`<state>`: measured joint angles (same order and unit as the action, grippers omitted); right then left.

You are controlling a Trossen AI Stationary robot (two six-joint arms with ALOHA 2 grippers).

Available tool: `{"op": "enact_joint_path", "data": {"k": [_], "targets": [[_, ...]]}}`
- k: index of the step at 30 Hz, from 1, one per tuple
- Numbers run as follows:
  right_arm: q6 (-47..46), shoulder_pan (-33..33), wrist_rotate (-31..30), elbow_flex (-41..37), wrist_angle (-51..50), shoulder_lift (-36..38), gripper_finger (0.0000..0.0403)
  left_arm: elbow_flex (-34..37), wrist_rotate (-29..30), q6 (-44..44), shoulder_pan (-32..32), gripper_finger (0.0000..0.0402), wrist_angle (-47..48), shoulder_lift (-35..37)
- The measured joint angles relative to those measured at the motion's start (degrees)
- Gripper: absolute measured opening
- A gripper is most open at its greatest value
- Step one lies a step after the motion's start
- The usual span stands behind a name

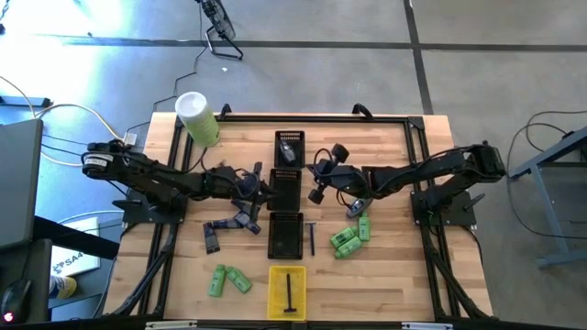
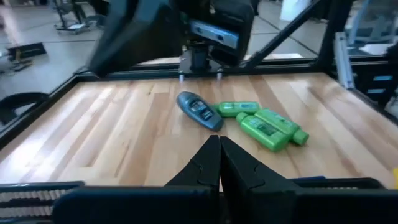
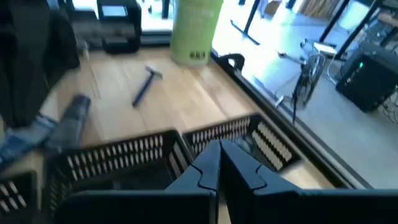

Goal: Pick & Place Travel size toiletries
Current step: Put the dark blue shave butter bottle into the center black bin

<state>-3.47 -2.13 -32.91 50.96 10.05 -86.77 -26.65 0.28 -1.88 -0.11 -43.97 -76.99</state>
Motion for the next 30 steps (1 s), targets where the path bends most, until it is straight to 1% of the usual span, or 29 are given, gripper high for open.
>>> {"op": "enact_joint_path", "data": {"k": [6,11,14,18,22,25,28,30], "targets": [[-2.1,0.4,-0.1,0.0,-8.7,0.0,0.0003,0.0,2.0,-4.3,0.9,0.0000,0.1,0.0],[-3.1,3.0,0.3,0.0,-12.9,0.3,0.0003,0.0,2.4,-3.8,4.0,0.0000,2.7,0.0],[-4.7,5.0,2.8,0.0,-16.3,0.3,0.0003,0.0,2.1,-2.2,5.1,0.0000,6.8,0.0],[-6.9,7.1,6.1,0.0,-22.0,0.3,0.0003,0.0,2.1,-0.9,4.9,0.0000,12.0,0.0],[-6.5,8.7,7.6,0.0,-26.9,0.3,0.0003,0.0,2.0,0.7,4.1,0.0000,13.4,0.0],[-4.4,10.4,11.3,0.0,-26.1,0.3,0.0003,0.0,1.8,1.3,2.9,0.0000,11.3,0.0],[-2.0,11.9,16.1,0.0,-21.5,0.3,0.0003,0.0,2.3,0.8,2.1,0.0000,9.0,0.0],[-0.6,12.6,18.9,0.0,-17.9,0.3,0.0003,0.0,3.9,0.9,1.8,0.0000,8.4,0.0]]}}
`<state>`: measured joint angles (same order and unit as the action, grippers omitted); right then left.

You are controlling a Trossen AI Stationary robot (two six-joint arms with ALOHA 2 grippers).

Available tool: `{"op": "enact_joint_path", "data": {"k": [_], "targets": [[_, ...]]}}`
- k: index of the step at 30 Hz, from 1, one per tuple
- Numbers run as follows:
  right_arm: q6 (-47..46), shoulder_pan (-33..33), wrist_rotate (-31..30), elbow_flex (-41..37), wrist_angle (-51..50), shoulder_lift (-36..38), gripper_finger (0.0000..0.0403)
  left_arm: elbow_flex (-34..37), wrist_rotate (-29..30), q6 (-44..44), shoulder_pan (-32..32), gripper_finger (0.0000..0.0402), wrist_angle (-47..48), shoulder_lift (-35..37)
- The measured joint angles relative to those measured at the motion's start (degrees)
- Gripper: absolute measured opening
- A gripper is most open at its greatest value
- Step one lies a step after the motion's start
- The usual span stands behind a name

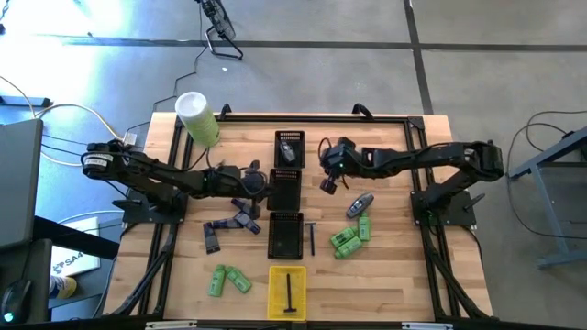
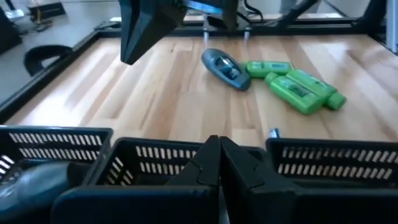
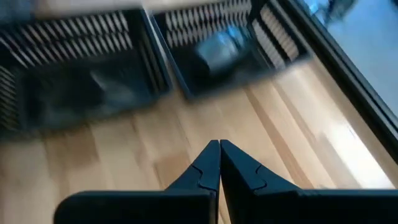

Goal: Pick & Place Travel size toiletries
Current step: Put the dark blue shave butter bottle into the center black bin

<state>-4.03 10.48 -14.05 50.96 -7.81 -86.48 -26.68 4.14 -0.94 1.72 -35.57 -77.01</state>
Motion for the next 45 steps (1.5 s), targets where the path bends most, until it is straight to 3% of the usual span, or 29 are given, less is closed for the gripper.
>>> {"op": "enact_joint_path", "data": {"k": [11,20,27,38,45], "targets": [[0.9,-2.7,3.8,0.0,5.1,0.0,0.0003,0.0,7.3,6.2,-1.8,0.0000,5.2,0.0],[0.9,-4.6,3.6,0.0,6.4,0.0,0.0003,0.0,17.3,4.2,-6.7,0.0000,6.0,0.0],[0.9,-4.6,3.6,0.0,6.4,0.0,0.0003,0.0,20.6,4.2,-6.6,0.0000,10.6,0.0],[1.2,-4.6,3.7,0.0,5.4,0.0,0.0003,0.0,15.2,3.7,-6.6,0.0000,12.1,0.3],[0.9,-4.6,3.7,0.0,4.7,0.0,0.0004,-4.0,11.6,2.7,-6.6,0.0000,30.7,7.8]]}}
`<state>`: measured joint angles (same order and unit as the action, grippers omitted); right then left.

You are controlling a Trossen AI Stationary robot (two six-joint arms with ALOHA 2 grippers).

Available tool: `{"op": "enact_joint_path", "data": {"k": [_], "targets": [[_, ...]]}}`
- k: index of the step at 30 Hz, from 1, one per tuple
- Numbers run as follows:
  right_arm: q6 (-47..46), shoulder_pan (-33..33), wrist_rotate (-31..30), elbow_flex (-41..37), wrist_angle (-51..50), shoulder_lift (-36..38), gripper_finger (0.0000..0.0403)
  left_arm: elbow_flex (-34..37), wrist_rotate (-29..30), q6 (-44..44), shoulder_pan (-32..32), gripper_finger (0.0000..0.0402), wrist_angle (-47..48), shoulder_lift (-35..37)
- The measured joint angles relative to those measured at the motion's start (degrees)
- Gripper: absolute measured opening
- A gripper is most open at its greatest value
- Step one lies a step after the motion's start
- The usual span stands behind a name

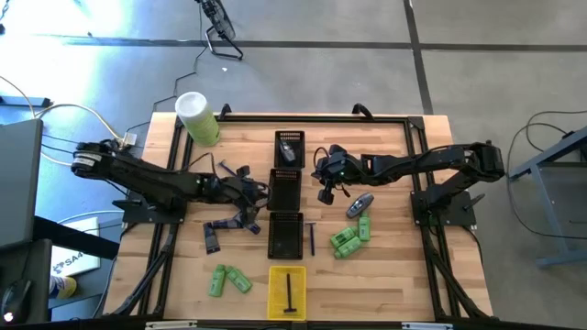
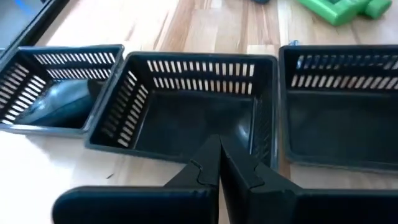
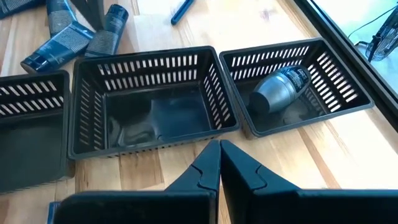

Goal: Pick & Place Travel size toiletries
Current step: Put the dark blue shave butter bottle into the center black bin

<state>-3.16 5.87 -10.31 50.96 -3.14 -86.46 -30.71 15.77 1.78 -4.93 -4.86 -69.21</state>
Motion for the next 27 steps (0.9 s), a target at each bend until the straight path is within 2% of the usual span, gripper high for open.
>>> {"op": "enact_joint_path", "data": {"k": [4,8,11,15,17,23,27], "targets": [[0.0,0.0,0.0,0.0,0.1,0.0,0.0004,-4.3,-1.1,-0.4,0.0,0.0000,14.6,4.5],[0.5,0.0,0.0,0.0,0.1,0.0,0.0004,-8.3,-5.0,-0.5,0.0,0.0000,26.0,6.8],[6.1,0.0,0.0,0.0,-1.0,0.0,0.0004,-10.4,-6.8,-0.1,0.0,0.0000,31.4,7.3],[13.2,0.7,0.1,0.0,-1.0,2.6,0.0003,-11.7,-6.9,0.0,0.0,0.0000,33.1,7.3],[14.1,1.5,0.2,0.1,1.3,4.6,0.0003,-11.7,-6.9,0.0,0.0,0.0000,32.9,7.3],[13.9,2.9,0.7,0.0,-0.2,10.1,0.0003,-11.7,-6.7,0.7,0.0,0.0000,34.7,7.3],[13.9,3.3,5.1,-1.2,-1.6,11.1,0.0003,-11.7,-6.8,8.3,0.0,0.0000,40.3,7.0]]}}
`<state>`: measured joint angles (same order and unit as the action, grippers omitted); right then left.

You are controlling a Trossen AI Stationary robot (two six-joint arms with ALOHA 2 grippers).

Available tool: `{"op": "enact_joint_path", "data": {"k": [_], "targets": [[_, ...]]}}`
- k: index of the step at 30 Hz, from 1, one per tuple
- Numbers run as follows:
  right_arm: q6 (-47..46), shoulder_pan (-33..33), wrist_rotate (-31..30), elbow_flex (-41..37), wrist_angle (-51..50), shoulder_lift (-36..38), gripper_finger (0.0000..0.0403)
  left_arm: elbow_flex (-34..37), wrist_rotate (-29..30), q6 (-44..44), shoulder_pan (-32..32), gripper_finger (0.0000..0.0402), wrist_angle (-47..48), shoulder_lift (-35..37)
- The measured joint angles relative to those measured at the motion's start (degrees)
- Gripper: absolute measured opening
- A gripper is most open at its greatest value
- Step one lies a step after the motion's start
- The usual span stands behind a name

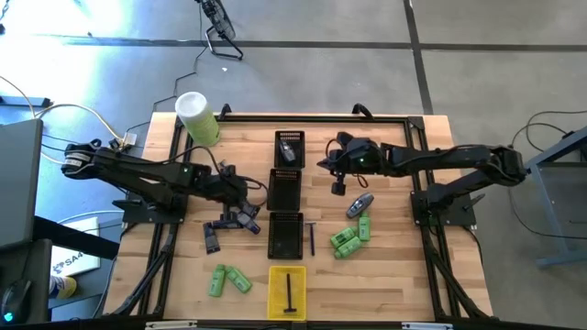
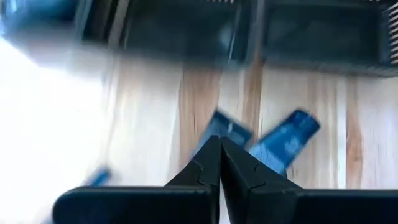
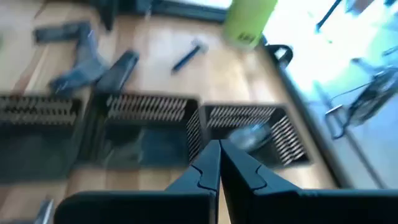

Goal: Pick & Place Travel size toiletries
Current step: Put the dark blue shave butter bottle into the center black bin

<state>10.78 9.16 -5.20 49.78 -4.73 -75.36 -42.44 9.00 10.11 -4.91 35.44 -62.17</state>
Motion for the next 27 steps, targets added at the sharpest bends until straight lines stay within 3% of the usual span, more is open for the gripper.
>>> {"op": "enact_joint_path", "data": {"k": [4,10,17,21,27], "targets": [[1.1,0.2,0.7,-2.4,2.2,0.1,0.0003,0.0,0.5,5.0,-0.5,0.0000,6.9,-0.8],[0.8,1.2,1.1,-2.4,4.5,0.2,0.0003,0.0,5.7,1.2,-0.3,0.0000,7.8,-0.8],[-0.1,1.1,1.2,-2.4,4.4,0.2,0.0003,0.0,6.4,-4.1,-0.3,0.0004,8.1,-1.6],[-0.4,1.1,1.1,-2.4,4.4,0.2,0.0003,0.0,6.4,-3.4,-0.3,0.0039,8.4,-2.8],[-0.7,1.1,1.1,-2.4,4.1,0.2,0.0003,0.1,9.4,-0.6,-0.3,0.0140,8.7,-5.0]]}}
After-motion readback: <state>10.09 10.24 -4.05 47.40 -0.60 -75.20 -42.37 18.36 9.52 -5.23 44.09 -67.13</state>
